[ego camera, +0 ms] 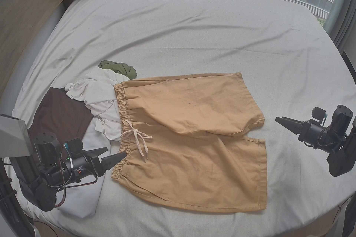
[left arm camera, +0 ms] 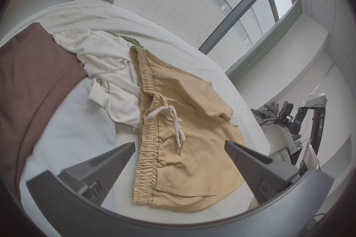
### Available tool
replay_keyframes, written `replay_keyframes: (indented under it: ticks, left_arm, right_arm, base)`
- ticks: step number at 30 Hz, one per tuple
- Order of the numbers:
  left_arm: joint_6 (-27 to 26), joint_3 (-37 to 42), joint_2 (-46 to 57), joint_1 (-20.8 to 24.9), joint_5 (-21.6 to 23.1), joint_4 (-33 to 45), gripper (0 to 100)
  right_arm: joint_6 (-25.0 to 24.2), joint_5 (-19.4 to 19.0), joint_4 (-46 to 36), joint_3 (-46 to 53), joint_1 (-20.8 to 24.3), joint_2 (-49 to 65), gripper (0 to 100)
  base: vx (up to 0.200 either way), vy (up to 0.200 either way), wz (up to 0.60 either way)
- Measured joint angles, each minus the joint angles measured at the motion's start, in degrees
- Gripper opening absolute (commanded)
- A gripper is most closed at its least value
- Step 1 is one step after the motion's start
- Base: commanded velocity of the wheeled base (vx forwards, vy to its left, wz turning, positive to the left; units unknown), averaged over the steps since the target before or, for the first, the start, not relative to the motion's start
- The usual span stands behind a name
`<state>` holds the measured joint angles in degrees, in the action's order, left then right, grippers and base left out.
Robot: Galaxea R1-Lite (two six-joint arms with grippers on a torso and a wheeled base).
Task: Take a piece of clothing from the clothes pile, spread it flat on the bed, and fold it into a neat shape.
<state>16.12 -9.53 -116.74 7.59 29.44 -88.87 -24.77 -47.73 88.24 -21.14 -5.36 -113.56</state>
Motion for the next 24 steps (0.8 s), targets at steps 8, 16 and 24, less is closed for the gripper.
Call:
replay_keyframes:
  ticks: [8,16,24]
  left_arm:
    - [0.1,0.4,-1.0,0.0,0.0,0.0,100]
    - [0.1,0.4,-1.9,0.2,0.0,0.0,100]
    - [0.0,0.4,-4.1,0.7,0.0,-0.1,100]
  right_arm:
    - [-0.1,0.0,0.0,0.0,0.3,0.0,100]
    - [-0.1,0.1,0.0,-0.2,0.4,-0.1,100]
    - [0.0,0.1,0.0,-0.5,0.6,-0.3,100]
  base:
    - [0.000,0.000,0.00]
    - [0.000,0.000,0.00]
    - [0.000,0.000,0.00]
